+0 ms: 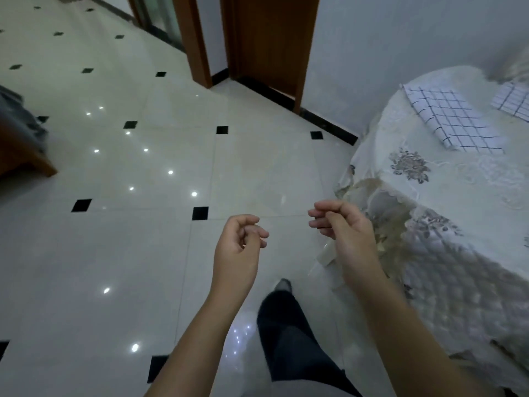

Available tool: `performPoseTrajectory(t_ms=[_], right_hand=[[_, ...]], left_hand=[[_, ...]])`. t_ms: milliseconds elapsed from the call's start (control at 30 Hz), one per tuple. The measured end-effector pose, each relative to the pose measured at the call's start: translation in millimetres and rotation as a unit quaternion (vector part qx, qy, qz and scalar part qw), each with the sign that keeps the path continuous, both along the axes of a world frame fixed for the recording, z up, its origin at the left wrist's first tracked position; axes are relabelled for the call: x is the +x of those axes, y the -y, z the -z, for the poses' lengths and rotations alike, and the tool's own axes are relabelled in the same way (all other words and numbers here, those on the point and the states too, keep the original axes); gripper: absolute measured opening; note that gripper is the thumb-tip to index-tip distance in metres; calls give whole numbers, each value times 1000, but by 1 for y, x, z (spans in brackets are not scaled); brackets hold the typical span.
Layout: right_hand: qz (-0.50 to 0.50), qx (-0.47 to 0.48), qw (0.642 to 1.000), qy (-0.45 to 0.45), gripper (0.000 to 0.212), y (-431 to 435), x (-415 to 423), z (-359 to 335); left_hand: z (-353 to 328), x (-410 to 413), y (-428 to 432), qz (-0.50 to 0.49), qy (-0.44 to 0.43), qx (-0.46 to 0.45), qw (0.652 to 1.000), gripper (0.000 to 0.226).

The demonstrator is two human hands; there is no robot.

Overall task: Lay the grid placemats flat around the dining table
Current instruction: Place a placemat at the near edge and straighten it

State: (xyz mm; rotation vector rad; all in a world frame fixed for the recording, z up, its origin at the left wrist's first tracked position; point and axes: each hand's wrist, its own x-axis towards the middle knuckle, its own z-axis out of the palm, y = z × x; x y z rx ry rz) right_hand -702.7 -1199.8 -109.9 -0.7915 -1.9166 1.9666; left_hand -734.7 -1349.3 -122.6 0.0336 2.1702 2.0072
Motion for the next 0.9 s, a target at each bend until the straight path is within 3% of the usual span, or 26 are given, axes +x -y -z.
performPoseTrajectory(t_ms=[367, 633, 900], right_hand=[[125, 18, 992, -26, 30, -144, -190, -13], [211, -1, 978, -4, 30, -216, -270, -2], [384, -29, 923, -15, 31, -305, -376, 1]], left_hand=[[-17, -224, -171, 185, -45, -30, 981, 27], [0, -327, -262, 279, 1, -26, 960, 25], [8, -462, -370, 426, -21, -50, 903, 27]])
